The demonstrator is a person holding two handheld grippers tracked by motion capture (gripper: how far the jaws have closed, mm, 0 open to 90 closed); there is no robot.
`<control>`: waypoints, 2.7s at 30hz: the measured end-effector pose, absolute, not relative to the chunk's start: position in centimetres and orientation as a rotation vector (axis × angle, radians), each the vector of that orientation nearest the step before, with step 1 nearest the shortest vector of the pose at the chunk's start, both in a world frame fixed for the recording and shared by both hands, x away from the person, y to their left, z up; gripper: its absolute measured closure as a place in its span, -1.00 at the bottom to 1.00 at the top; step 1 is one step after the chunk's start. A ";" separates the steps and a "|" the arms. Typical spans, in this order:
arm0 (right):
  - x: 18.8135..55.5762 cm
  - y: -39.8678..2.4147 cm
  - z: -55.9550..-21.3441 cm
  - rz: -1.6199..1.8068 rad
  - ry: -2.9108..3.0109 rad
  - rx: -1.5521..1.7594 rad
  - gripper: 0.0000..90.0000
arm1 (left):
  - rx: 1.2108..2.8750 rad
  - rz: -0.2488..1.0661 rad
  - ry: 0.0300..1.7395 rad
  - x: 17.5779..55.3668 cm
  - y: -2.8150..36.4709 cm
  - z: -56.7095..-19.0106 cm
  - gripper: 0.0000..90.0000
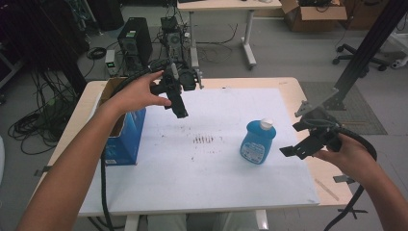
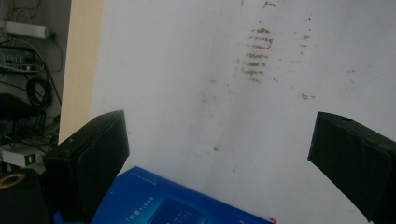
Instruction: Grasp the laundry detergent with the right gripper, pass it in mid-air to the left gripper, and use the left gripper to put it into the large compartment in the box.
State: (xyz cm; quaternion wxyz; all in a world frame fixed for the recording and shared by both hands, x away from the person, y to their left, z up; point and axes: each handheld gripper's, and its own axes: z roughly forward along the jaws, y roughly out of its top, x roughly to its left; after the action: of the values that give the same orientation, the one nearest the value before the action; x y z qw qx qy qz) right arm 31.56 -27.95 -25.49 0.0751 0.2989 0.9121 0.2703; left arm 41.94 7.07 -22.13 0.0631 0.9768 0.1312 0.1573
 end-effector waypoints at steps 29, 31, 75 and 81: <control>31.9 -28.1 -30.3 1.003 2.615 0.850 -0.94 | 2.954 0.460 0.400 41.9 7.0 -22.4 -0.88; 32.1 -28.1 -30.7 1.014 2.603 0.855 -0.95 | 2.957 0.459 0.399 41.9 7.0 -22.4 -0.88; 33.8 -27.0 -36.5 1.266 2.437 0.874 -0.96 | 2.980 0.428 0.425 42.5 7.2 -23.9 -0.88; 33.9 -27.0 -37.3 1.309 2.411 0.881 -0.96 | 2.986 0.427 0.428 42.6 7.1 -24.0 -0.88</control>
State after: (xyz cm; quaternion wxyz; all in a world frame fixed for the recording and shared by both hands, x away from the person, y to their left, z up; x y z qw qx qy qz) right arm 33.94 -27.03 -37.34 0.1296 0.3031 0.8297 0.4506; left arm 42.57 7.09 -24.02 0.0474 0.9790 0.1402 0.1399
